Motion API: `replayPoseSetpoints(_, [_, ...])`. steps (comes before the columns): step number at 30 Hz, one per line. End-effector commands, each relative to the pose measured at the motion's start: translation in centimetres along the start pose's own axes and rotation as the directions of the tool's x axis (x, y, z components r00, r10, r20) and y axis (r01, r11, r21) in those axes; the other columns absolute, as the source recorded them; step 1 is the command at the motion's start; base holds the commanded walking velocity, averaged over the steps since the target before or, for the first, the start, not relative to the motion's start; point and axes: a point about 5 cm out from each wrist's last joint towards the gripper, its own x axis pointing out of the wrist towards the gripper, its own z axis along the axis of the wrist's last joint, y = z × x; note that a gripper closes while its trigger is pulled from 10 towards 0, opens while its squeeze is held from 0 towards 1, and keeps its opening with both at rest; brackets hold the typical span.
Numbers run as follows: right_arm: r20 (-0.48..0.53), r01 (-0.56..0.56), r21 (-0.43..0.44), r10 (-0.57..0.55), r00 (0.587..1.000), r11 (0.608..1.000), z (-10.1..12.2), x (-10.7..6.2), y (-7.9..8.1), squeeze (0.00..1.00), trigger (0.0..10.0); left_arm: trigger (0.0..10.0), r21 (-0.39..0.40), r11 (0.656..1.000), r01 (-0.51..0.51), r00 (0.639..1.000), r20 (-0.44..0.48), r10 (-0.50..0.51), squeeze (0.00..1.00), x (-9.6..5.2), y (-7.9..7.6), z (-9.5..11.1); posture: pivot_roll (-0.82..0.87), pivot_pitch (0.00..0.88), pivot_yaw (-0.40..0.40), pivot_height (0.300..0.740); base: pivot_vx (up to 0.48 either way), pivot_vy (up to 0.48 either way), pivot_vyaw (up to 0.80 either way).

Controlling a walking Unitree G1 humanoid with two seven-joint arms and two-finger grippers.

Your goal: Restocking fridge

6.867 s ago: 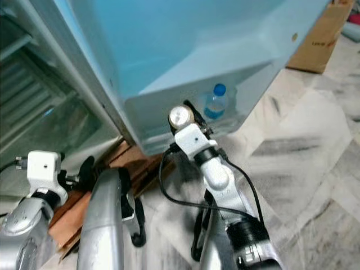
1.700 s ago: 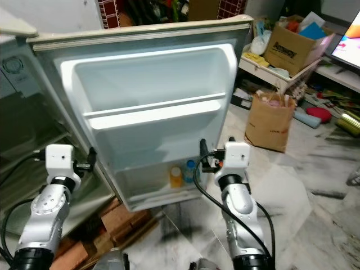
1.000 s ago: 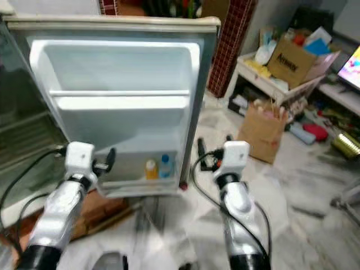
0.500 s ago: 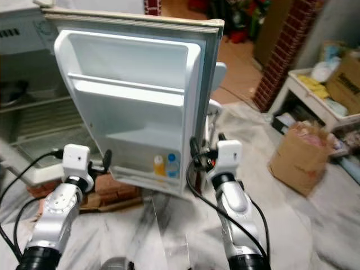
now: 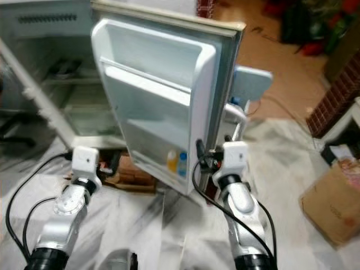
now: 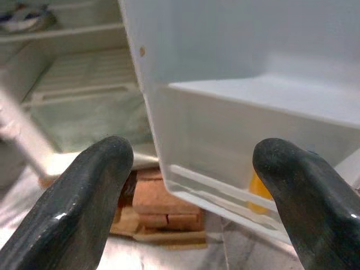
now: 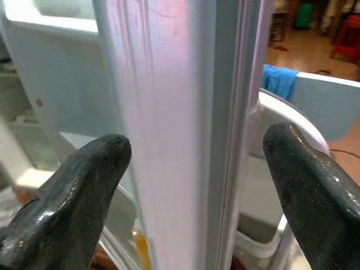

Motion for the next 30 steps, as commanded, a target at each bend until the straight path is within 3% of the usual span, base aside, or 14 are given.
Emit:
replayPoseSetpoints(1, [0.013,-0.013,0.013,0.012,1.0,1.0,0.3,0.4,0.5,0.0,10.0,10.0,0.018,1.0,-0.018,1.0,-0.005,0.018,0.0,0.0,0.7,0.1,0.04,0.046,-0.01,0.74,0.0,-0.311,0.7])
replayPoseSetpoints(13, [0.036,-0.022,-0.001,0.022,0.999,1.0,0.9,0.8,0.8,0.0,10.0,10.0,0.014,1.0,-0.014,1.0,-0.019,0.014,0.0,-0.1,0.6,-0.2,0.04,0.05,-0.007,0.74,0.0,-0.264,0.65])
replayPoseSetpoints(19, [0.029,-0.012,0.0,0.012,0.999,1.0,0.6,0.8,0.7,0.0,10.0,10.0,0.013,0.999,-0.035,0.998,-0.044,0.035,0.0,-0.6,0.8,-0.6,0.04,0.052,-0.009,0.74,0.0,0.0,0.0])
replayPoseSetpoints(24, [0.059,0.024,-0.014,-0.023,0.998,1.0,1.4,1.8,0.2,0.0,10.0,10.0,0.017,0.998,-0.066,0.995,-0.078,0.067,0.0,-1.7,1.6,-1.7,0.06,0.061,-0.014,0.74,0.0,0.0,0.09])
replayPoseSetpoints(30, [0.112,0.14,-0.056,-0.133,0.985,0.989,2.9,3.8,-0.5,0.0,10.0,10.0,0.026,0.997,-0.074,0.993,-0.09,0.076,0.0,-1.7,1.7,-1.9,0.08,0.055,-0.021,0.74,0.0,0.0,0.63])
